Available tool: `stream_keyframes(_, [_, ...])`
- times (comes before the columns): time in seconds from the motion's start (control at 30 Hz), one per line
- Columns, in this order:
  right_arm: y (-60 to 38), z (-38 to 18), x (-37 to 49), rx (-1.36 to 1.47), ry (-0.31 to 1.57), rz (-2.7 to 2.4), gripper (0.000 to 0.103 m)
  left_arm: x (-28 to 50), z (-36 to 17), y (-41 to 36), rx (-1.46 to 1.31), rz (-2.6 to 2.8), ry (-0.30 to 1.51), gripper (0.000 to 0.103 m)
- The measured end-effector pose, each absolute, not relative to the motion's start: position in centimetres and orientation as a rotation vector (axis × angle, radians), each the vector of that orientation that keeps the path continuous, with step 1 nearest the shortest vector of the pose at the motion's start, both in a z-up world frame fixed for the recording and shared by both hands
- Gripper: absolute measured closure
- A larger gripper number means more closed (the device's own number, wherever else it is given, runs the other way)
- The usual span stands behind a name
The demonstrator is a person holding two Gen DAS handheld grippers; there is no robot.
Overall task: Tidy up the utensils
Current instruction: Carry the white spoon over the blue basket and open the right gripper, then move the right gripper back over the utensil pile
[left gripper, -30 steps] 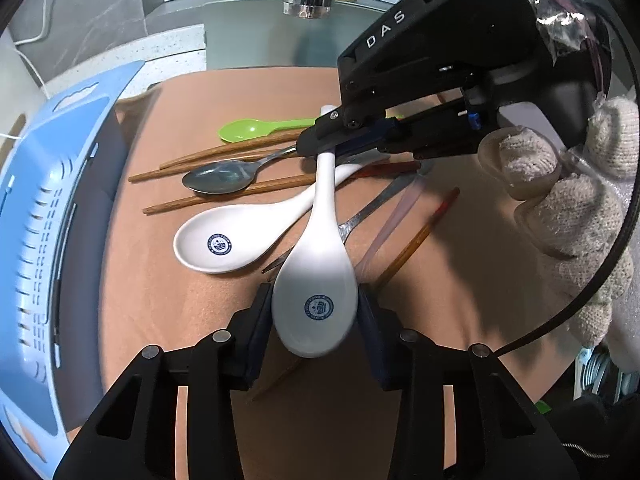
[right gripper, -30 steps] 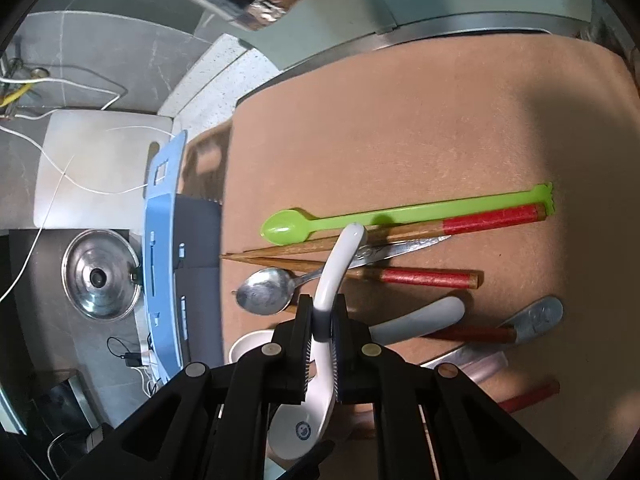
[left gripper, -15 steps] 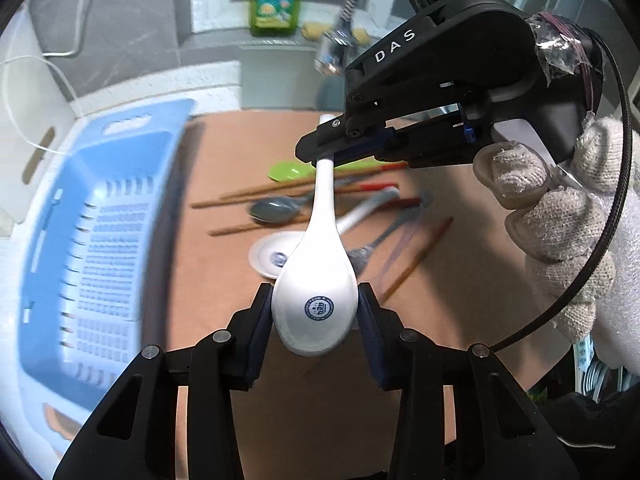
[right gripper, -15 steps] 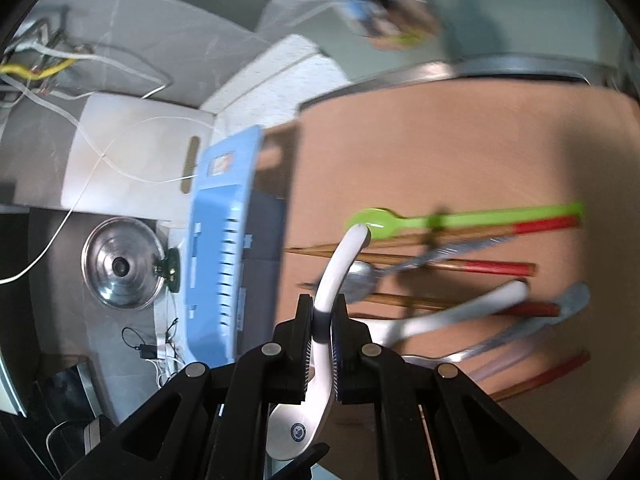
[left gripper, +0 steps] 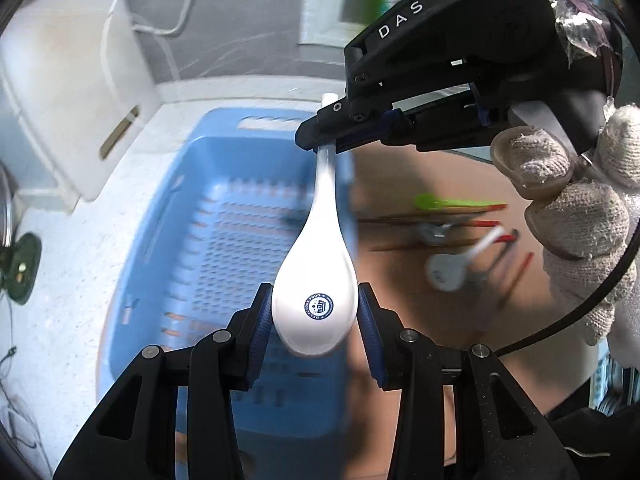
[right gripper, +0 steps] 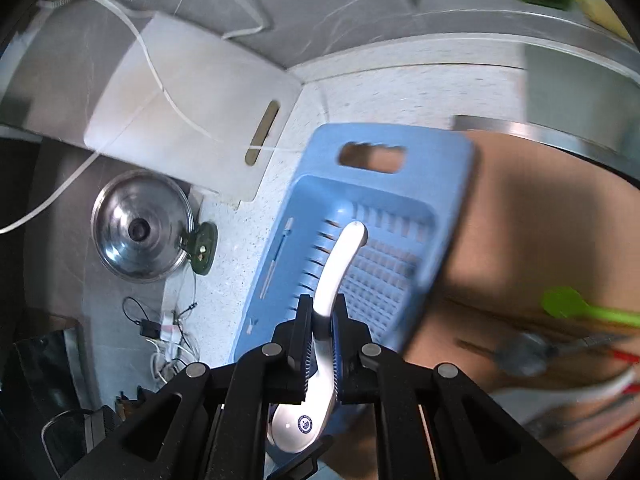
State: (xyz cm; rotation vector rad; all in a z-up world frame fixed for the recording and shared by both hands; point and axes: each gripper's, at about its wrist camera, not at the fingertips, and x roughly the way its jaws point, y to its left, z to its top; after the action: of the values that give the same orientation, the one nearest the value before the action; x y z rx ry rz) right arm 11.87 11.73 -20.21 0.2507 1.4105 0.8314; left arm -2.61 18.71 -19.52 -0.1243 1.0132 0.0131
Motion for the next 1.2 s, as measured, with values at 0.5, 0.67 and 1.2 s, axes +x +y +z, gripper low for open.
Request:
stream_keyframes(0.5, [21.0, -28.5, 13.3, 0.173, 1.563, 0.825, 0.095, -1.6, -24.2, 23.8, -0.132, 0.069, 1.144, 0.063])
stream_keyframes(0.67, [22.5, -29.7, 13.1, 0.111, 1.574, 0.82, 0.095, -1.2, -25.0, 23.8, -0.102, 0.068, 1.163, 0.064])
stream_keyframes(1.2, [24.0, -32.7, 13.4, 0.053, 1.623, 0.771, 0.093, 0.0, -26.5, 24.5, -0.105, 0.115, 1.231, 0.072])
